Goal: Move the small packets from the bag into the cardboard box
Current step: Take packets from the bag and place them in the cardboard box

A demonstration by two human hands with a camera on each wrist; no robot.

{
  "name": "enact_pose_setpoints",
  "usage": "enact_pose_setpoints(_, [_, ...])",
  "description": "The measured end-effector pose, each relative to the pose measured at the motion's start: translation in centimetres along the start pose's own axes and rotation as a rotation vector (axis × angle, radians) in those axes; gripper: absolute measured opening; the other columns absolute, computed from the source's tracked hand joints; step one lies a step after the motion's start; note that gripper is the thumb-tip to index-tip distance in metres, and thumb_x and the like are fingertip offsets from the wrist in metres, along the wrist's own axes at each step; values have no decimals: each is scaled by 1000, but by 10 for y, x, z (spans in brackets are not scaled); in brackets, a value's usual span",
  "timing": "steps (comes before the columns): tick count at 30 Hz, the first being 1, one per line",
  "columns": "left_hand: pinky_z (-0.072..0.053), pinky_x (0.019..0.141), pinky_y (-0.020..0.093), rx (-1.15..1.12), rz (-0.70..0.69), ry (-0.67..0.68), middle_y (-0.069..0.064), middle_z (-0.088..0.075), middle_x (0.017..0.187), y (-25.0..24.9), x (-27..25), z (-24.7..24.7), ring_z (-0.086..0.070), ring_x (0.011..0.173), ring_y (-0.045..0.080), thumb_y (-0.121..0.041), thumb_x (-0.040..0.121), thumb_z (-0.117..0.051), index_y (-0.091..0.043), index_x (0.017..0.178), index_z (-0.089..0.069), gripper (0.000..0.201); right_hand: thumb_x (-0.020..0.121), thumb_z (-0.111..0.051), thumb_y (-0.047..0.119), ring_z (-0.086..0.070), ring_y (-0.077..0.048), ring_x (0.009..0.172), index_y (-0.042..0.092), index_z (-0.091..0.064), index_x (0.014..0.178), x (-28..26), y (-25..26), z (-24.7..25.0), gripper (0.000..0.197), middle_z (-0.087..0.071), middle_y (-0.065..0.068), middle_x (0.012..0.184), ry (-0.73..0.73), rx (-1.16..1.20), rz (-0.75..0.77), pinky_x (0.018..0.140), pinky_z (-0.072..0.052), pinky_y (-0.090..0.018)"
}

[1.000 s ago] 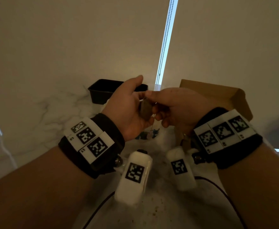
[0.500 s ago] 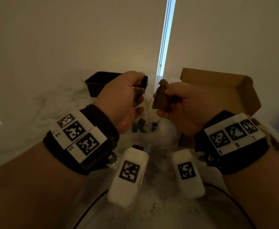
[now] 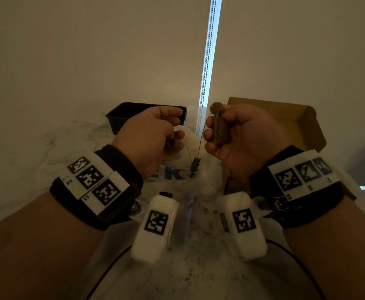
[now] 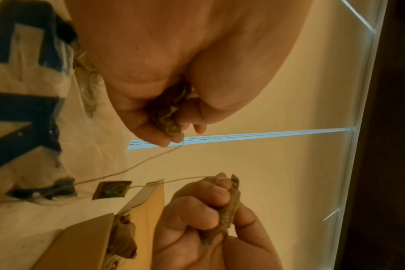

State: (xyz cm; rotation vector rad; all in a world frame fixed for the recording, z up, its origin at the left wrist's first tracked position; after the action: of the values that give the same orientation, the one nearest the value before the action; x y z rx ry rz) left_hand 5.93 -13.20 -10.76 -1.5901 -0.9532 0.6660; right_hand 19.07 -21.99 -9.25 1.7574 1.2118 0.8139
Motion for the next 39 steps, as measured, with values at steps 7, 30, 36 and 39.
enact_pose_setpoints(7, [-41, 48, 25, 200, 16, 191, 7, -60, 106, 5, -2, -2, -54, 69, 14, -15, 95, -57, -19, 117, -69, 26, 93, -37, 20, -52, -15, 57, 8, -57, 85, -2, 0, -2, 24, -57, -4, 70, 15, 24, -53, 52, -38, -24])
enact_pose_setpoints(30, [-42, 44, 18, 435, -311, 55, -13, -59, 61, -7, 5, 11, -52, 50, 0, -28, 94, -66, -23, 91, -71, 8, 79, -61, 24, -49, -15, 47, 11, -59, 92, -9, -7, 2, 18, -57, -9, 81, 282, -400, -107, 40, -36, -20])
enact_pose_setpoints(36, [-41, 48, 8, 552, -364, 72, -22, -61, 57, -6, 8, 13, -55, 53, -7, -27, 96, -65, -22, 94, -72, 9, 84, -53, 19, -62, -22, 75, 10, -71, 93, -6, 0, 3, 22, -63, -7, 80, 331, -236, 60, 62, -51, -33])
enact_pose_setpoints(39, [-42, 48, 10, 595, -344, 65, -18, -61, 60, -3, 12, 16, -55, 54, -5, -29, 95, -65, -25, 89, -71, 10, 81, -53, 25, -62, -18, 73, 11, -68, 102, -3, 9, 7, 30, -64, -2, 78, 271, -126, 132, 63, -50, -31])
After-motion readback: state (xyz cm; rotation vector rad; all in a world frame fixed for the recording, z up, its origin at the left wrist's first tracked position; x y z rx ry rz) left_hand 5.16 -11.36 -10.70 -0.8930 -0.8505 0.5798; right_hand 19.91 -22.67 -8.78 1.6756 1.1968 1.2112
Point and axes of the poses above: each hand's wrist, its own x-axis towards the middle knuckle, its own z-axis out of the back of the hand, y = z × x, the point moved 2 cm from there along x, towards the middle knuckle
